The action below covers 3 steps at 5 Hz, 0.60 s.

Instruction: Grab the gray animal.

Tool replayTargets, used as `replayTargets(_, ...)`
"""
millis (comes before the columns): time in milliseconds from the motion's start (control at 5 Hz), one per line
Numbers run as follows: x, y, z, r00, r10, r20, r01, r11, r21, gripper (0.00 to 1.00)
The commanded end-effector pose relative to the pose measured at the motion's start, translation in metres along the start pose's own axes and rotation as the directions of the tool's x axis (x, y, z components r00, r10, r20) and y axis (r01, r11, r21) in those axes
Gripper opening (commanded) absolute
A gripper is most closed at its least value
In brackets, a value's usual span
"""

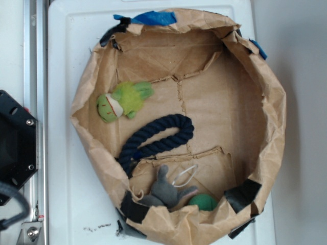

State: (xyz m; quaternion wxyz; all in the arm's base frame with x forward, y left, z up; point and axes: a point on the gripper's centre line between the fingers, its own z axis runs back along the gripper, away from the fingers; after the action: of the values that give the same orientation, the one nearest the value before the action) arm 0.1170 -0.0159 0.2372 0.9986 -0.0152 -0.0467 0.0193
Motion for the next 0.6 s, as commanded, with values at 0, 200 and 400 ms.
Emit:
replayTargets(0,0.0,0.0,0.0,1.0,0.0,0.0,0.0,1.0,0.0,1.0)
replayTargets(200,0.03,-0.003,-0.003,0.996,0.084,0.042,-0.083,0.996,-0.028,1.0)
replayTargets(400,0.056,-0.002,-0.013,0.98,0.185,0.067,-0.184,0.983,-0.022,1.0)
